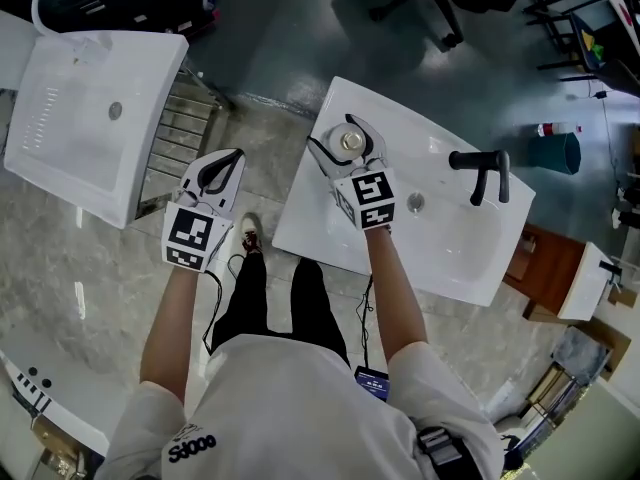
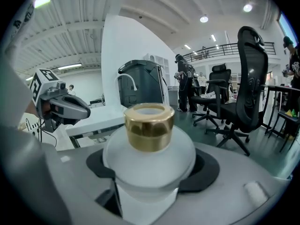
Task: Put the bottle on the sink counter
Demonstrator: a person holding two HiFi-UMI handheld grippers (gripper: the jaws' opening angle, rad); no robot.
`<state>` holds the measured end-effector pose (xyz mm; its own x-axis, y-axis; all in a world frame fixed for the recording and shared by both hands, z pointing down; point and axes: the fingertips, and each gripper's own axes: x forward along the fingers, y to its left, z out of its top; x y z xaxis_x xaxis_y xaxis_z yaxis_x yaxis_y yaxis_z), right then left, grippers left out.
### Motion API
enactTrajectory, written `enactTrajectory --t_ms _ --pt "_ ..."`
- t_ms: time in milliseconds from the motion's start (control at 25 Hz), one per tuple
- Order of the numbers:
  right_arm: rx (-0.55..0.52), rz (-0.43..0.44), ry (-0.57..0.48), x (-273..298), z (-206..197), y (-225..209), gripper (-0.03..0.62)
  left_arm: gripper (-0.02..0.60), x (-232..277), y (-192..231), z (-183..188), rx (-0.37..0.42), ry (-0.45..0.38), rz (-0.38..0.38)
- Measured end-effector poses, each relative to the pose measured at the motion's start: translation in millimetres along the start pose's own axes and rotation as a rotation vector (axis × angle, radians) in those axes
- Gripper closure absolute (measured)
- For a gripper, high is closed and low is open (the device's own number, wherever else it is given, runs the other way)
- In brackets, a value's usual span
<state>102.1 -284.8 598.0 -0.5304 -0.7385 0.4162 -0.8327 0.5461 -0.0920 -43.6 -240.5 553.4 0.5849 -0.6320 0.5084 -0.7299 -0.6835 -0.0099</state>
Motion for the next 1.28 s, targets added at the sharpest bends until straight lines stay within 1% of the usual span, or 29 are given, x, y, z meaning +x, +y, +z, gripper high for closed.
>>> enactTrajectory --t_ms 280,600,1280 --pt "-0.013 -0.015 0.030 16.2 -13.3 -11.9 0.250 0.577 3.7 5.5 -15.4 -0.018 0.026 0.002" --pt "-0.024 -0.024 0.056 26.3 -25.0 -15.8 0.250 0.577 3.7 9.5 -30.1 -0.035 0.049 0.005" --pt "-0.042 -0.049 0.120 36.5 -48.3 -24.6 0.250 0.577 2.3 11.0 -43.3 -0.055 0.068 0.015"
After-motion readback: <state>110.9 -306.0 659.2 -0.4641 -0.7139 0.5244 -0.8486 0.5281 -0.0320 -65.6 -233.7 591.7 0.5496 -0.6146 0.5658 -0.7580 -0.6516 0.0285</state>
